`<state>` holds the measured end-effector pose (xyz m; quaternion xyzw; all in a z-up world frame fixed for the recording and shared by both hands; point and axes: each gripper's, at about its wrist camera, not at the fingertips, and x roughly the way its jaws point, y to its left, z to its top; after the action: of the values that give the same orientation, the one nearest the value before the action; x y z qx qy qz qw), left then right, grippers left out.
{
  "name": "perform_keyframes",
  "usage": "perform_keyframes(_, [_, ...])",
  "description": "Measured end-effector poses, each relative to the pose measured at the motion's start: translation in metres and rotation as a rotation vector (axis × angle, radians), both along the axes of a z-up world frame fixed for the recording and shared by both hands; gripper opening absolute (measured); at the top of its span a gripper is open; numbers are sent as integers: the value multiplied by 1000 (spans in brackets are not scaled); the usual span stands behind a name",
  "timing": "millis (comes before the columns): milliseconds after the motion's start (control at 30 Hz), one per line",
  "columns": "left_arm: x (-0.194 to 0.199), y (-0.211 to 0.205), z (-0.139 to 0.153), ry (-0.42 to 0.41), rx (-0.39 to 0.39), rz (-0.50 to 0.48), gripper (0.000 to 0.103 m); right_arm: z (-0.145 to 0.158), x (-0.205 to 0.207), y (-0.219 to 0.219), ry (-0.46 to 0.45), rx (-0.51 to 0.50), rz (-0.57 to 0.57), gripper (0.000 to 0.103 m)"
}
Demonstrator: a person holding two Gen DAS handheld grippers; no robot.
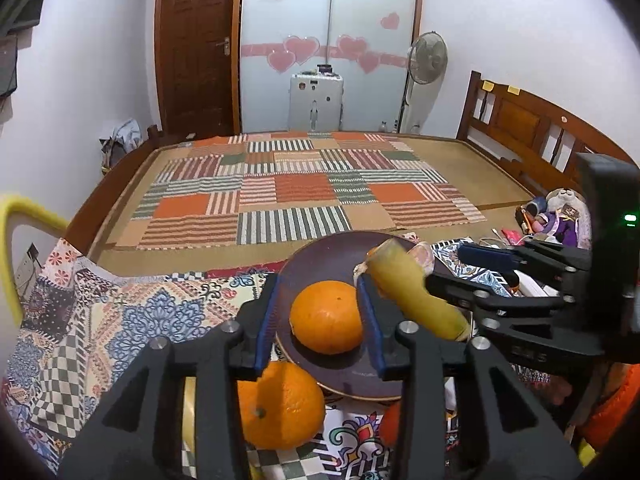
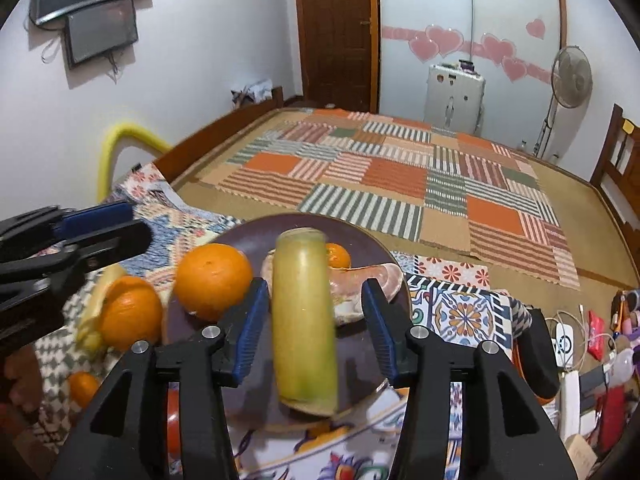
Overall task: Organize fruits
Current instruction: 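Release the pomelo segment on the plate while the right tool lays the yellow fruit there, then withdraw both tools from the plate back toward the remaining fruit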
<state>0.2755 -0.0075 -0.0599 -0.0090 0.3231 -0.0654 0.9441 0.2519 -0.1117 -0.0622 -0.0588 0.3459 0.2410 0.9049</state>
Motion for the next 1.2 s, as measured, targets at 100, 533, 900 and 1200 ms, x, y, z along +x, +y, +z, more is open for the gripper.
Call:
perform_keyframes(100, [-11,4,5,-28,4,6,48,11,-18,-3,-43,19,4,53])
perform_keyframes(533, [-65,31,6,-42,4,7,64,15,-60,-10,-111,68,5,57])
perform_keyframes(900, [-102,46,-21,35,10,18,66,-11,-83,-6,-46,72,4,57])
perform_keyframes(1200, [-90,65,-61,137,-21,68,66,-30,-93,17,-4,41,43,57])
